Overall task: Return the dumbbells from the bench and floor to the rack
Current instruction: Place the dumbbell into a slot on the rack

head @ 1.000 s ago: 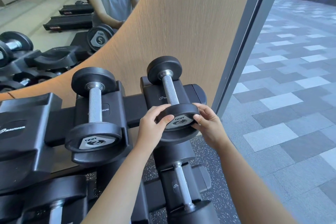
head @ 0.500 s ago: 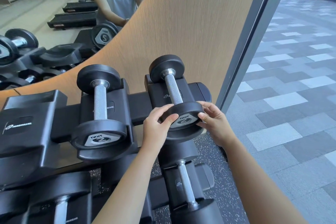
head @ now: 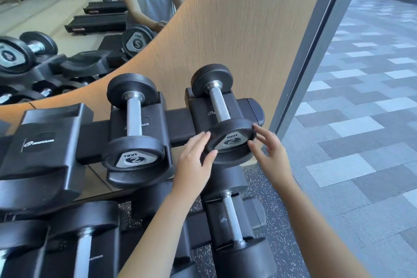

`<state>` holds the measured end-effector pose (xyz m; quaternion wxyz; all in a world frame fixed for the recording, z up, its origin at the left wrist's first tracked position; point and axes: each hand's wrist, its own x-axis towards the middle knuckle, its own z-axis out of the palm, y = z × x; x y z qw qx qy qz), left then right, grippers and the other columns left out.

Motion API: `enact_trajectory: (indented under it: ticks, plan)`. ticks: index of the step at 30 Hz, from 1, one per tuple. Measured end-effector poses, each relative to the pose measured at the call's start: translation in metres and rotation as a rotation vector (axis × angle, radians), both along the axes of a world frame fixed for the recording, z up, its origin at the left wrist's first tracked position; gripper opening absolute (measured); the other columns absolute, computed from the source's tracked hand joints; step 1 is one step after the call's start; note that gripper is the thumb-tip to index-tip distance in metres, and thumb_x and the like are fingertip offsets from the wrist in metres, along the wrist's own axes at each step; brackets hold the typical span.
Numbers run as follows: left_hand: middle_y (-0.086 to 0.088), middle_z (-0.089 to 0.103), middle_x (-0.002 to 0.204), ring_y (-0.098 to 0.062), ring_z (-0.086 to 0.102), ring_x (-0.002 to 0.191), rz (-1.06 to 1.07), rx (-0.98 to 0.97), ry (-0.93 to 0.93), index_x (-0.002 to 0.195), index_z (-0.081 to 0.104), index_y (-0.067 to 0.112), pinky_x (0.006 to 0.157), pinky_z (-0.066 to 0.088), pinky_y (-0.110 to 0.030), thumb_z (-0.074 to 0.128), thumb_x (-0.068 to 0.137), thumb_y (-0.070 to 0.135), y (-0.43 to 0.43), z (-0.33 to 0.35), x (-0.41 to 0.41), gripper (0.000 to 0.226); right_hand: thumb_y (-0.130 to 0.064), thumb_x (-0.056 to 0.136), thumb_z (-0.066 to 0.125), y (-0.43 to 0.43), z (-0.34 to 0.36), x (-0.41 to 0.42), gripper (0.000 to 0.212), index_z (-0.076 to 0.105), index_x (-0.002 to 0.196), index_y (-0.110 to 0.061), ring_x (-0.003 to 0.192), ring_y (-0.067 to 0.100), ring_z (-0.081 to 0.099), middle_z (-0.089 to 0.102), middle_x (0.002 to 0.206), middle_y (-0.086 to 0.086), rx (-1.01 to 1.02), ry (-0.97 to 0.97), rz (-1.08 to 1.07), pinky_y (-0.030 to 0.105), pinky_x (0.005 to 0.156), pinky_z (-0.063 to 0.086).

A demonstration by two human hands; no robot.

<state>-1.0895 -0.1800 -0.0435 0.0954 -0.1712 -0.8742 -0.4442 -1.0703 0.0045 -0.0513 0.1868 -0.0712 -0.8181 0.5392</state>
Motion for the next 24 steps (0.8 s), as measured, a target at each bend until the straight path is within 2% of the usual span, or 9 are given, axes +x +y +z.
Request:
enact_trajectory:
  ticks: [2, 3, 6, 7, 12, 16, 24]
  plan:
    - [-0.007, 0.054, 0.129, -0.020, 0.046, 0.122, 0.020, -0.076, 0.037, 0.127, 0.050, 0.009, 0.102, 0.021, -0.013, 0.057, 0.087, 0.016, -0.011, -0.002, 0.019, 0.041, -0.015, 0.085, 0.061, -0.013, 0.001, 0.016, 0.040, 0.054, 0.124, -0.020, 0.114, 0.016, 0.052, 0.056, 0.120, 0.003, 0.222, 0.059, -0.066, 0.016, 0.092, 0.035]
    - [-0.008, 0.056, 0.127, -0.023, 0.047, 0.120, 0.035, -0.113, 0.063, 0.125, 0.052, 0.008, 0.102, 0.022, -0.015, 0.058, 0.086, 0.016, -0.017, -0.004, 0.030, 0.040, -0.014, 0.084, 0.061, -0.021, 0.002, 0.026, 0.040, 0.054, 0.123, -0.017, 0.114, 0.020, 0.053, 0.056, 0.122, 0.005, 0.284, 0.084, -0.079, 0.017, 0.093, 0.036]
    - [-0.008, 0.061, 0.121, -0.027, 0.051, 0.117, 0.079, -0.197, 0.112, 0.118, 0.058, 0.007, 0.103, 0.031, -0.028, 0.060, 0.084, 0.016, -0.038, -0.007, 0.063, 0.036, -0.009, 0.082, 0.062, -0.050, 0.001, 0.056, 0.040, 0.055, 0.121, -0.009, 0.109, 0.033, 0.056, 0.058, 0.122, 0.012, 0.441, 0.118, -0.062, 0.044, 0.094, 0.046]
    - [-0.008, 0.062, 0.120, -0.027, 0.052, 0.117, 0.093, -0.215, 0.118, 0.117, 0.059, 0.007, 0.102, 0.034, -0.033, 0.060, 0.083, 0.017, -0.046, -0.008, 0.075, 0.035, -0.007, 0.081, 0.063, -0.061, 0.000, 0.066, 0.040, 0.056, 0.120, -0.007, 0.110, 0.034, 0.056, 0.059, 0.121, 0.014, 0.500, 0.122, -0.048, 0.049, 0.091, 0.047]
    - [-0.011, 0.066, 0.114, -0.031, 0.055, 0.115, 0.197, -0.285, 0.151, 0.110, 0.063, 0.005, 0.093, 0.046, -0.053, 0.059, 0.079, 0.018, -0.096, -0.012, 0.144, 0.034, -0.002, 0.071, 0.071, -0.124, -0.009, 0.119, 0.040, 0.063, 0.111, -0.004, 0.103, 0.038, 0.061, 0.064, 0.113, 0.018, 0.717, 0.138, 0.075, 0.058, 0.084, 0.048]
    - [-0.010, 0.067, 0.111, -0.030, 0.058, 0.112, 0.339, -0.346, 0.172, 0.108, 0.064, 0.006, 0.091, 0.047, -0.053, 0.063, 0.077, 0.018, -0.147, -0.018, 0.207, 0.033, -0.005, 0.066, 0.076, -0.185, -0.013, 0.169, 0.043, 0.065, 0.107, -0.007, 0.103, 0.037, 0.063, 0.067, 0.110, 0.016, 0.790, 0.157, 0.199, 0.061, 0.083, 0.049]
    - [-0.010, 0.067, 0.112, -0.029, 0.057, 0.113, 0.665, -0.449, 0.062, 0.108, 0.064, 0.006, 0.093, 0.046, -0.054, 0.070, 0.075, 0.016, -0.246, -0.032, 0.379, 0.034, -0.008, 0.068, 0.077, -0.296, -0.021, 0.293, 0.041, 0.066, 0.107, -0.006, 0.102, 0.037, 0.063, 0.067, 0.110, 0.016, 0.803, 0.254, 0.517, 0.061, 0.083, 0.049]
